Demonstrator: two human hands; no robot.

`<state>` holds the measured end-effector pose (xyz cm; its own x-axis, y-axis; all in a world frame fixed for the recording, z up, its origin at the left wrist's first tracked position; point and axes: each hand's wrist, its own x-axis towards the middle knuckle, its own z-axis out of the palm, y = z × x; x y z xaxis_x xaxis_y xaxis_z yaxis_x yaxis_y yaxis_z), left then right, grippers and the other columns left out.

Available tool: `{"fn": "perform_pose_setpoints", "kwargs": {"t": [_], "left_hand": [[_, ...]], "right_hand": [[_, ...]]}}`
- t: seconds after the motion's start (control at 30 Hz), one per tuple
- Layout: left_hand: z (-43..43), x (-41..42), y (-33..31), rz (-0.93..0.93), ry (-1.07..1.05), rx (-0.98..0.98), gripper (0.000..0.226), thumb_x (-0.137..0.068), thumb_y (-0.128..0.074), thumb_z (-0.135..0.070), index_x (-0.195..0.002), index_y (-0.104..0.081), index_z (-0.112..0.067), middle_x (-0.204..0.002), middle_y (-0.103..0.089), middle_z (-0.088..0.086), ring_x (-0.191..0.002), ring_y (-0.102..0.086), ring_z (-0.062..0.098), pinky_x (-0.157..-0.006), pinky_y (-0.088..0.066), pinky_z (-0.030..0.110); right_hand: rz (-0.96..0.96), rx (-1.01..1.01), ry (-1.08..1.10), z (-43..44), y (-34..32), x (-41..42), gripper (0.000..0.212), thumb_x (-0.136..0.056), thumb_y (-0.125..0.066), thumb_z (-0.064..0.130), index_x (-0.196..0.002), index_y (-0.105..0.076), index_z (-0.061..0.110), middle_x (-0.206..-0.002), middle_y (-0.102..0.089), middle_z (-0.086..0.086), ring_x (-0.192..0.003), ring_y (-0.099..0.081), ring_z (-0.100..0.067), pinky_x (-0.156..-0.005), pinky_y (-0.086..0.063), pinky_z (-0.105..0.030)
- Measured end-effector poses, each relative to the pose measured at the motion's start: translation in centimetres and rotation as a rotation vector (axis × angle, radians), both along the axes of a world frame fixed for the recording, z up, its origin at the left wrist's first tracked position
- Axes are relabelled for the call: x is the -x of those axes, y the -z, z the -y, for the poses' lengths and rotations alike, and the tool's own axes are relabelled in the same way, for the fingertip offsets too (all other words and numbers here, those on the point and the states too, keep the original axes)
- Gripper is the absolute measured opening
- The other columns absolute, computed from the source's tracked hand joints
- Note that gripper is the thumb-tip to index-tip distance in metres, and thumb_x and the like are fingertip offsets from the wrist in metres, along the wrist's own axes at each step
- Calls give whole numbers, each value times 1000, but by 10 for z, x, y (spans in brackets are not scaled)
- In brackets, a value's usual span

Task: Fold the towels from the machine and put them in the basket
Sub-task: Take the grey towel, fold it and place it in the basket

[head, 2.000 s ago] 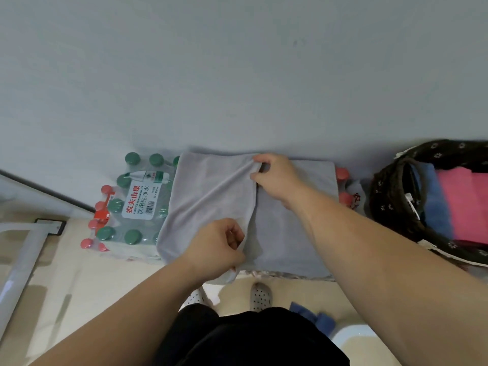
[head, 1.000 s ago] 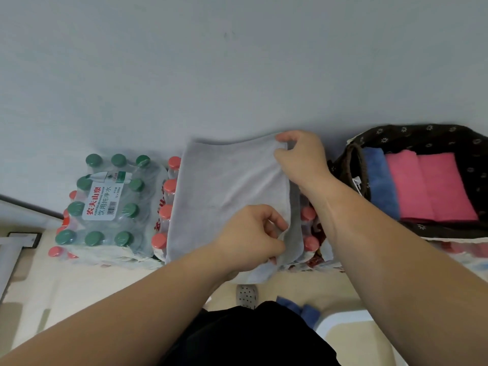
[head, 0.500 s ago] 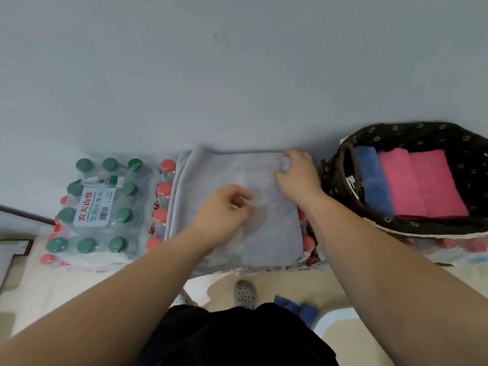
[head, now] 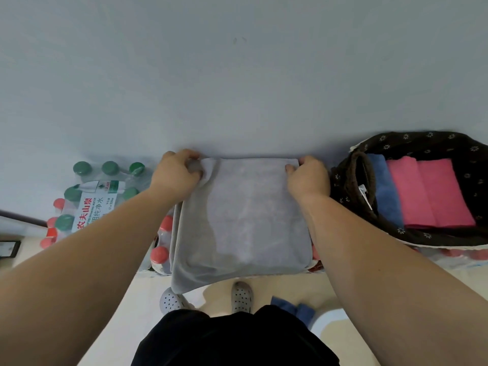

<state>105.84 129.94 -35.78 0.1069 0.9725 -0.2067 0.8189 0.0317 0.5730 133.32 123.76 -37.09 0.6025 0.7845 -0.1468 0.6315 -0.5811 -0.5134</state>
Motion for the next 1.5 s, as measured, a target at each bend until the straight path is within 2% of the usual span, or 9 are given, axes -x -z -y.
{"fn": "perform_pose_setpoints", "kwargs": {"t": [0.13, 0.47, 0.67, 0.77, 0.93, 1.1, 1.23, 1.4, 1.5], "left_hand": [[-1, 1, 2, -133, 81, -2, 44, -90, -61, -27, -134, -57, -22, -125, -49, 13, -104, -59, 38, -92, -48, 40], [1, 26, -8, -149, 79, -67, 20, -89, -58, -21, -106, -67, -16, -111, -52, 9, -91, -57, 32, -80, -49, 40], [15, 41, -26, -34, 68, -107, 8, -88, -61, -13, -90, -67, -18, -84, -64, -1, -75, -61, 23, -61, -44, 28], [30, 47, -42, 47, 60, -95, 11, -87, -62, -12, -83, -66, -21, -74, -66, -3, -65, -59, 14, -58, -45, 26], [57, 66, -61, 293, -23, -73, 16, -73, -64, 0, -64, -56, -10, -50, -49, -9, -47, -39, 8, -53, -34, 24], [86, 93, -88, 444, 89, -97, 14, -67, -56, -2, -61, -44, 3, -52, -35, -2, -48, -29, 8, -45, -25, 20], [100, 124, -102, 511, 142, -53, 24, -68, -58, -9, -58, -36, -8, -59, -31, 3, -59, -27, 17, -57, -20, 30], [124, 166, -130, 536, 236, -80, 33, -76, -66, -4, -61, -37, -5, -59, -32, 7, -57, -27, 15, -54, -21, 28], [134, 196, -148, 697, 224, -82, 35, -74, -71, -13, -63, -40, -1, -60, -36, 8, -54, -30, 14, -47, -25, 21]], "right_hand": [[24, 47, -51, -2, 4, -4, 32, -91, -61, 34, -104, -67, 5, -113, -64, -22, -102, -62, -38, -86, -53, -39], [-88, -108, 14, 11, 1, 6, 9, -88, -67, 28, -90, -67, 20, -106, -63, -11, -96, -62, -32, -86, -53, -40], [-297, -401, 33, 39, -16, 20, 15, -86, -70, 11, -90, -62, 23, -75, -62, 9, -70, -58, -9, -73, -49, -26], [-420, -484, -40, 50, -35, 18, 29, -86, -68, 5, -100, -58, 29, -75, -60, 5, -62, -52, -4, -67, -44, -18], [-584, -522, -148, 77, -74, 22, 29, -88, -68, -3, -85, -67, 26, -79, -71, 11, -71, -65, 0, -69, -49, -18], [-693, -548, -118, 113, -111, 40, 18, -88, -69, -2, -84, -70, 15, -65, -71, 16, -60, -64, 5, -55, -47, -10], [-800, -545, -106, 138, -132, 66, 9, -90, -64, -5, -95, -67, 1, -65, -69, 11, -46, -57, 2, -45, -42, -10], [-890, -547, -178, 166, -153, 101, 9, -89, -65, 1, -92, -64, 10, -73, -69, 9, -57, -55, -3, -43, -41, -17], [-997, -582, -221, 181, -170, 120, 14, -70, -78, 22, -81, -71, 19, -73, -69, 4, -62, -59, -7, -49, -46, -19]]}}
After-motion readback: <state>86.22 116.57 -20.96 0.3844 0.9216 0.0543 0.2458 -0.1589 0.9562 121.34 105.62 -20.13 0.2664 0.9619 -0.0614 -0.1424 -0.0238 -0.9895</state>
